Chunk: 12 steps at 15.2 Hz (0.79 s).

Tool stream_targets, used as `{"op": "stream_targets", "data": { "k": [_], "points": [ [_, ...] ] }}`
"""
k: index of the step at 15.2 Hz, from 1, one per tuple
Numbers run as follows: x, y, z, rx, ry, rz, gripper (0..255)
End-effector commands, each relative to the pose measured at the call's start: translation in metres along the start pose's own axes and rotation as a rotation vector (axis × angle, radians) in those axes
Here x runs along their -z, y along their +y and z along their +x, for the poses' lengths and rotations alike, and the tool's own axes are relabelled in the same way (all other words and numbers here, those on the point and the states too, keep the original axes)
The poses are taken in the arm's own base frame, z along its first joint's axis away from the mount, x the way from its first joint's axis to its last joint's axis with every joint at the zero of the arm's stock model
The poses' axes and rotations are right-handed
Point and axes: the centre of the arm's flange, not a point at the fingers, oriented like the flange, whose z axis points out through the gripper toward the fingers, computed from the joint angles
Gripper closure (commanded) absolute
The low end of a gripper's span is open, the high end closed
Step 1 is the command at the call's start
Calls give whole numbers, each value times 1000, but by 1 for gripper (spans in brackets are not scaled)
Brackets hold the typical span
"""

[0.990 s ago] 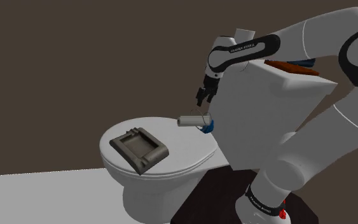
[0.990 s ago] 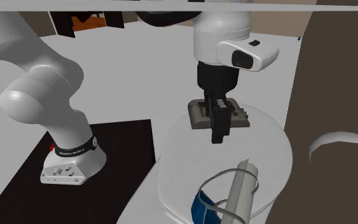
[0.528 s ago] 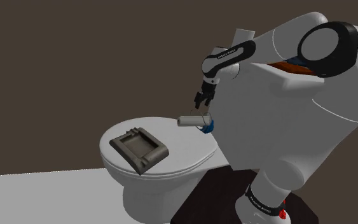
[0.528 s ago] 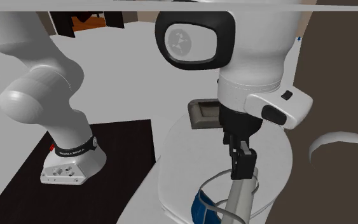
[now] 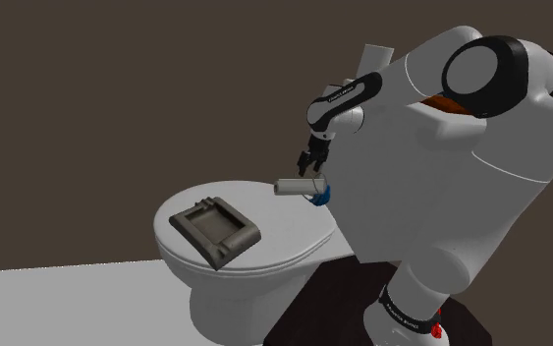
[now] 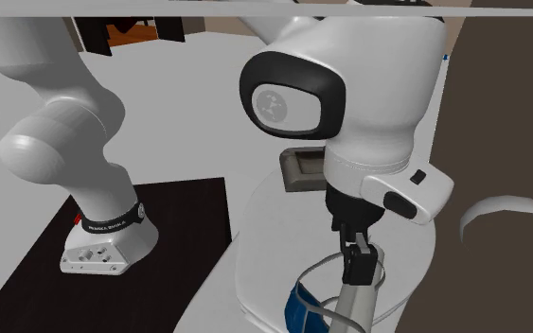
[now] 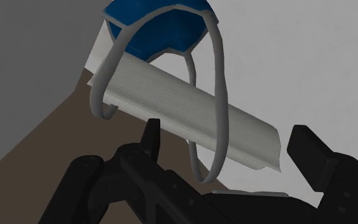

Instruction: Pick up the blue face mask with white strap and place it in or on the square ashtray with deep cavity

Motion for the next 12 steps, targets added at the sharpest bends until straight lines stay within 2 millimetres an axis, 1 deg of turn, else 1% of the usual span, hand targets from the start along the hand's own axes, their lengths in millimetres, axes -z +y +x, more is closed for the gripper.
{"op": "stream_targets", "data": {
  "k": [1, 6, 7, 12],
  "points": [
    [-2, 0, 0, 0, 0, 0, 0],
    [-2, 0, 0, 0, 0, 0, 0],
    [-2, 0, 0, 0, 0, 0, 255],
    [-2, 0, 0, 0, 0, 0, 255]
  ]
}}
